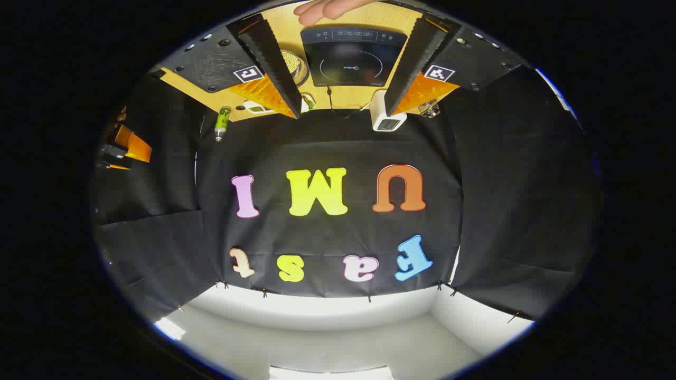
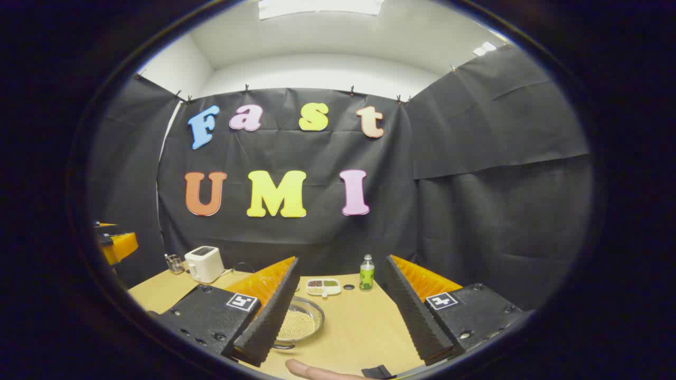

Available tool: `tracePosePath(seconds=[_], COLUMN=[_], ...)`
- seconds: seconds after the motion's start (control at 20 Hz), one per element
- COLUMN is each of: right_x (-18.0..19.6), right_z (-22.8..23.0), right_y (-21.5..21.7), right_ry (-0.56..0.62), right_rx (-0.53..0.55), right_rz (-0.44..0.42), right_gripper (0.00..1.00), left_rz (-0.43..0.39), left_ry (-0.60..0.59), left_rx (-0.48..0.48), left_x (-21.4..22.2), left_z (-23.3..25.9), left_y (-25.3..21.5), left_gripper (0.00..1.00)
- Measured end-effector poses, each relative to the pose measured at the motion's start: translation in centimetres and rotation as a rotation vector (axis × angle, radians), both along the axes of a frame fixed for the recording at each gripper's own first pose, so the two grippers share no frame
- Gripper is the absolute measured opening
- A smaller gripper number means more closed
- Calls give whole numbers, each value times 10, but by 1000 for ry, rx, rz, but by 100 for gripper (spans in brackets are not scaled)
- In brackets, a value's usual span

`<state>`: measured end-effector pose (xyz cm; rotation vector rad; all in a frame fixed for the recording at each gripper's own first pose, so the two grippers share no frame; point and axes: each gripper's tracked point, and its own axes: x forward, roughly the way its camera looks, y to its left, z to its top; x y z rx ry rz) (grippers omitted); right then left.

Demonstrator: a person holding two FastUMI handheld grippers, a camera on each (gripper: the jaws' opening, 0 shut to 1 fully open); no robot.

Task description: First push the handle of the pot to place it horizontally, then grasp the pot with both hands and set it on the induction cooktop.

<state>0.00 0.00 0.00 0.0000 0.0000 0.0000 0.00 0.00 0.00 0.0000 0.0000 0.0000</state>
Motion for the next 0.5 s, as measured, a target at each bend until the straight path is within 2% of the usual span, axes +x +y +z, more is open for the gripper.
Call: tracePosePath(seconds=[0.05,0.15,0.2,0.4,0.5], right_x=[-1,0,0,-1,2], right_z=[1,0,-1,-3,-2], right_y=[2,1,1,15,10], right_ry=[-2,-2,-1,19,14], right_rx=[6,7,7,36,26], right_rz=[4,-4,-7,51,45], right_gripper=[100,100,96,96,96], left_rz=[4,4,5,7,9], left_ry=[-6,-24,-34,-60,-62], left_rx=[-2,-3,-3,-21,-26], left_x=[-1,-5,-7,-16,-18], left_z=[3,9,12,21,21], left_y=[1,4,6,12,14], left_gripper=[94,94,94,94,94])
